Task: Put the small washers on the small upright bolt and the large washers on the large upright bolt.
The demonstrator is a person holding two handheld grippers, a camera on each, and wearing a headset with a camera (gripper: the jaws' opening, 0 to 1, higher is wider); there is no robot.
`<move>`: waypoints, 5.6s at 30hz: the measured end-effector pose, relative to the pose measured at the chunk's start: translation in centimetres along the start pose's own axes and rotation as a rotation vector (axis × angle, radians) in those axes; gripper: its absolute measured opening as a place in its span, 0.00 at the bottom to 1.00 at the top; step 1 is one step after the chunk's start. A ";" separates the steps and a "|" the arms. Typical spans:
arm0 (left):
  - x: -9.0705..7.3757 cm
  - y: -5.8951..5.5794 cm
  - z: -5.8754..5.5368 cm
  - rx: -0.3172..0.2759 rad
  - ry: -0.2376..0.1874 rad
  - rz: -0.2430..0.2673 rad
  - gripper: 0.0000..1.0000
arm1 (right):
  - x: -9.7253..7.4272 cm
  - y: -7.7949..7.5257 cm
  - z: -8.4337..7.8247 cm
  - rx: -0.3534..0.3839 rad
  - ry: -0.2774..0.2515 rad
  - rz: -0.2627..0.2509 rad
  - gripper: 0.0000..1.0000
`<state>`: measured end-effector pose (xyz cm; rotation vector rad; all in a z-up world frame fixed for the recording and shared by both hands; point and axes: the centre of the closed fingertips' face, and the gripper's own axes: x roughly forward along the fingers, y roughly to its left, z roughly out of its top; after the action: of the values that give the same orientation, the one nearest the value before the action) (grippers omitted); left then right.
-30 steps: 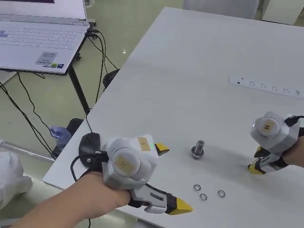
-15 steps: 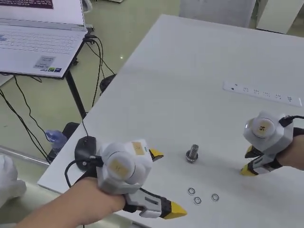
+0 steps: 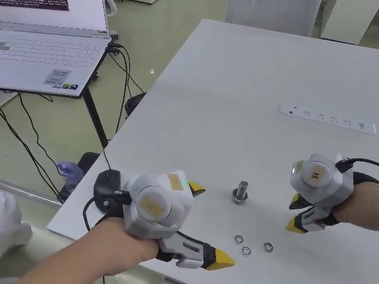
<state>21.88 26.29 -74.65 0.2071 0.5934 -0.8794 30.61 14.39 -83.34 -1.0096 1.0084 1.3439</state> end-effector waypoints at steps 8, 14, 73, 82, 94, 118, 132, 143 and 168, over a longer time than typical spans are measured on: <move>0.0 -0.1 -0.3 -0.004 -0.002 -0.004 0.83 | 1.1 2.3 0.6 -0.050 -0.006 0.020 0.29; -0.2 -0.3 -0.4 -0.009 -0.005 -0.003 0.82 | 2.0 3.4 0.7 -0.080 0.004 0.025 0.28; -0.2 -0.8 0.3 -0.013 -0.022 -0.009 0.75 | 4.7 4.6 0.2 -0.002 0.050 0.001 0.12; -0.2 -0.6 0.0 -0.021 -0.018 -0.003 0.75 | 3.2 4.0 -0.6 0.051 0.044 0.001 0.12; 0.1 -0.6 -0.3 -0.033 -0.014 -0.006 0.75 | -1.2 1.4 -3.4 0.127 0.040 -0.029 0.12; 1.0 0.0 -0.3 -0.055 0.006 -0.016 0.80 | -5.7 -4.1 -5.4 0.185 0.047 -0.090 0.12; 1.2 -0.1 -1.0 -0.055 0.038 -0.024 0.91 | -4.7 -4.5 -4.1 0.150 0.063 -0.085 0.12; 1.2 -0.5 -1.5 -0.053 0.062 -0.037 0.93 | -3.9 -4.6 -4.2 0.147 0.078 -0.070 0.12; 0.9 -0.1 -2.1 -0.067 0.073 -0.036 0.88 | -0.8 -4.9 -5.2 0.136 0.100 -0.055 0.12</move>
<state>21.39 26.49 -76.85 0.1688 0.6950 -0.8886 35.57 9.25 -84.04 -1.0028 1.1231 1.1730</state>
